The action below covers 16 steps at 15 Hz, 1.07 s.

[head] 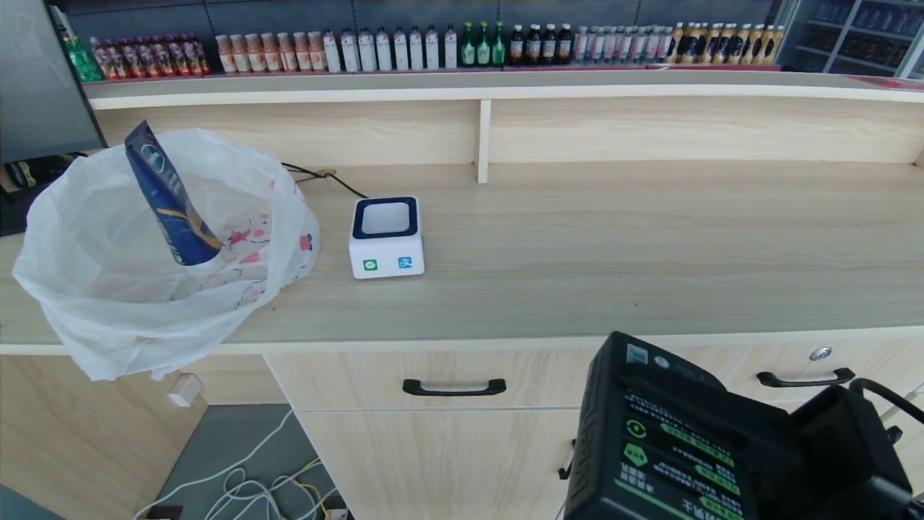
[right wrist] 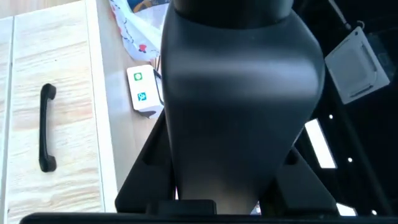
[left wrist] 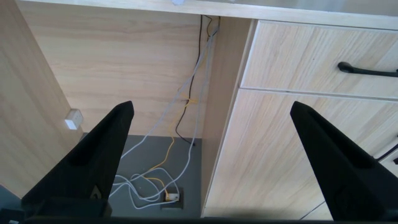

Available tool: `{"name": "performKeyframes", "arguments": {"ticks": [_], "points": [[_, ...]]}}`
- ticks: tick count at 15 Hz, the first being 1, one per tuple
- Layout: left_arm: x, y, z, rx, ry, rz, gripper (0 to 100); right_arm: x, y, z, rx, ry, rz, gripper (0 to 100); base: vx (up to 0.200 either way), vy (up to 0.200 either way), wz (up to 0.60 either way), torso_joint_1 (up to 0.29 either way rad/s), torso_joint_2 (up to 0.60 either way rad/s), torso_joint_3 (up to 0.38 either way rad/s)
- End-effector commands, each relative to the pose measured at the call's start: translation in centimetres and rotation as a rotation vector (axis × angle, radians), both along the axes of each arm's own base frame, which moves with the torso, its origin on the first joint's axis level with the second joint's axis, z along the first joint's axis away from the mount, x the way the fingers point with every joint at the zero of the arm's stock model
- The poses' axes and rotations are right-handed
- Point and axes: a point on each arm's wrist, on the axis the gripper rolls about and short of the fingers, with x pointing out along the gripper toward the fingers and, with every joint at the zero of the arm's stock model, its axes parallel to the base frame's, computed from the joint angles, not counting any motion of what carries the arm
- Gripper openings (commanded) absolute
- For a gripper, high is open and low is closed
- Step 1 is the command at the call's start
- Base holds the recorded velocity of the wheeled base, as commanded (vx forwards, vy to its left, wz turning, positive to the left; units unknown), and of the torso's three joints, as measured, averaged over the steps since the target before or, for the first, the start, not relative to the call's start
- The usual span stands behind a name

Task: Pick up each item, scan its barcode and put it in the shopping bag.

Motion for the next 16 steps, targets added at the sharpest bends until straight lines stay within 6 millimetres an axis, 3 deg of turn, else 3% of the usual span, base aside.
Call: {"name": "performKeyframes", "arguments": {"ticks": [1, 9, 16], "points": [[0.0, 0.0, 0.0, 0.001, 0.000, -0.002, 100, -0.5, 0.9, 0.5, 0.003, -0.040, 0.035, 0, 0.000, 0.000, 0.00, 0.000, 0.00, 0.000], [0.0, 0.0, 0.0, 0.000, 0.000, 0.000, 100, -0.8, 1.6, 1.7, -0.061, -0.273, -0.014, 0, 0.000, 0.000, 0.00, 0.000, 0.00, 0.000], [0.0, 0.0, 0.0, 0.000, 0.000, 0.000, 100, -1.1, 1.9, 2.1, -0.069, -0.333, -0.016, 0, 0.000, 0.000, 0.00, 0.000, 0.00, 0.000]]}}
